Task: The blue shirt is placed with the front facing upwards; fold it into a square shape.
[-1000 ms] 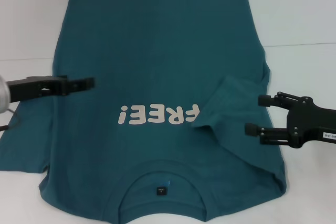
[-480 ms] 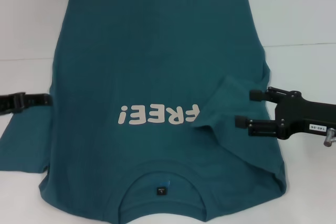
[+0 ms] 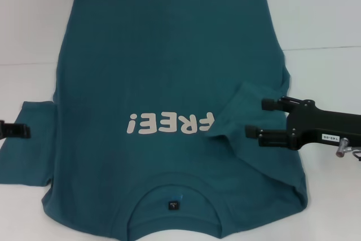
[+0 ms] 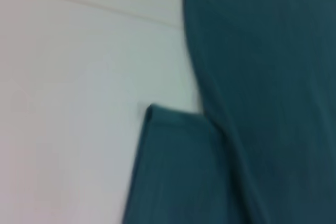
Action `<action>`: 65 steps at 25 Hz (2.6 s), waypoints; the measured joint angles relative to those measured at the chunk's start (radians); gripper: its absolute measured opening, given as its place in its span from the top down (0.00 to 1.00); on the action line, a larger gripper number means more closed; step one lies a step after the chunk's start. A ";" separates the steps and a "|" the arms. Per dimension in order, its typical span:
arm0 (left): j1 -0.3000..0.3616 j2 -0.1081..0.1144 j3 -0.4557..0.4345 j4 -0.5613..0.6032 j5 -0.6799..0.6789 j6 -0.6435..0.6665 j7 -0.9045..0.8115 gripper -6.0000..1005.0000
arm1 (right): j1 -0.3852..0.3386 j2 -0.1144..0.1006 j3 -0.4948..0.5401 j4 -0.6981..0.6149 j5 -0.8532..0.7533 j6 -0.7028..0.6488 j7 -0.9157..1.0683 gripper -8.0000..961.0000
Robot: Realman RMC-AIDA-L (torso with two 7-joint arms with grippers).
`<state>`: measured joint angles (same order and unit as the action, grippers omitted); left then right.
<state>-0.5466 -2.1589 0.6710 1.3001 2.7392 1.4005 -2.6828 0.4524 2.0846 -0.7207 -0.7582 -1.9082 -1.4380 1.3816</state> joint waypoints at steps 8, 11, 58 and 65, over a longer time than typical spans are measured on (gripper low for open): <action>0.005 -0.001 -0.001 0.012 0.060 0.028 -0.060 0.13 | 0.015 0.000 0.000 0.042 0.005 0.022 -0.023 0.01; 0.009 -0.001 -0.005 0.001 0.065 0.031 -0.061 0.14 | 0.019 0.000 0.000 0.052 0.003 0.028 -0.024 0.01; 0.022 0.007 -0.039 -0.141 0.116 -0.090 -0.054 0.30 | 0.032 0.000 -0.002 0.096 0.005 0.034 -0.032 0.01; 0.017 0.007 -0.034 -0.150 0.116 -0.109 -0.051 0.30 | 0.032 0.000 -0.002 0.098 0.003 0.034 -0.032 0.01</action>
<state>-0.5292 -2.1521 0.6366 1.1505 2.8549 1.2918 -2.7339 0.4847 2.0847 -0.7225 -0.6607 -1.9051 -1.4035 1.3499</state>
